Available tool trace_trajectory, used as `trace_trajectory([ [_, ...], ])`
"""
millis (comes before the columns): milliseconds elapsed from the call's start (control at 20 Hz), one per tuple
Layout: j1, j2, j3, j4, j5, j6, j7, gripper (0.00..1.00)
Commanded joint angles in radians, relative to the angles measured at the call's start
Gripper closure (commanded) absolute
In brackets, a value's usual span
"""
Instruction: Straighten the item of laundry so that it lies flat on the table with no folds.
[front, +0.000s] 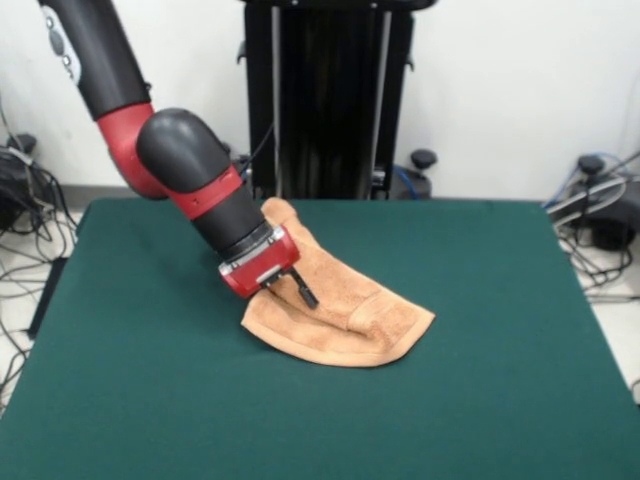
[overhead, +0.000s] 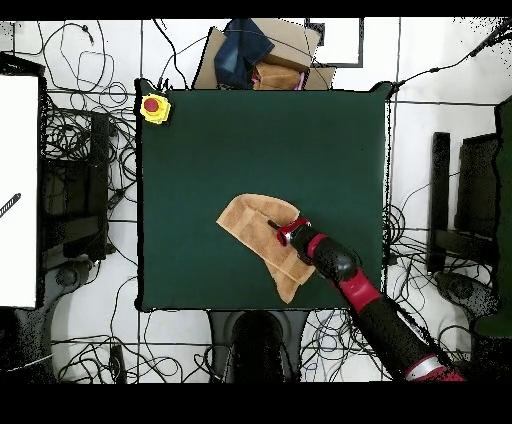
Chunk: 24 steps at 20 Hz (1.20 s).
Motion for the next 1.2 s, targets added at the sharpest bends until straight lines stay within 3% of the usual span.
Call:
trace_trajectory([
  [50, 0.125, -0.029, -0.172, -0.233, 0.039, 0.078, 0.169, 0.00],
  [300, 0.110, -0.014, -0.140, -0.248, 0.077, 0.085, 0.177, 0.00],
  [550, 0.144, -0.086, -0.149, -0.241, 0.084, 0.096, 0.196, 0.00],
  [700, 0.126, -0.060, -0.134, -0.250, 0.088, 0.096, 0.175, 0.00],
  [850, 0.148, -0.105, -0.143, -0.255, 0.083, 0.111, 0.181, 0.00],
  [1050, 0.133, -0.093, -0.134, -0.250, 0.079, 0.101, 0.185, 0.00],
  [1200, 0.154, -0.147, -0.153, -0.230, 0.082, 0.103, 0.219, 0.00],
])
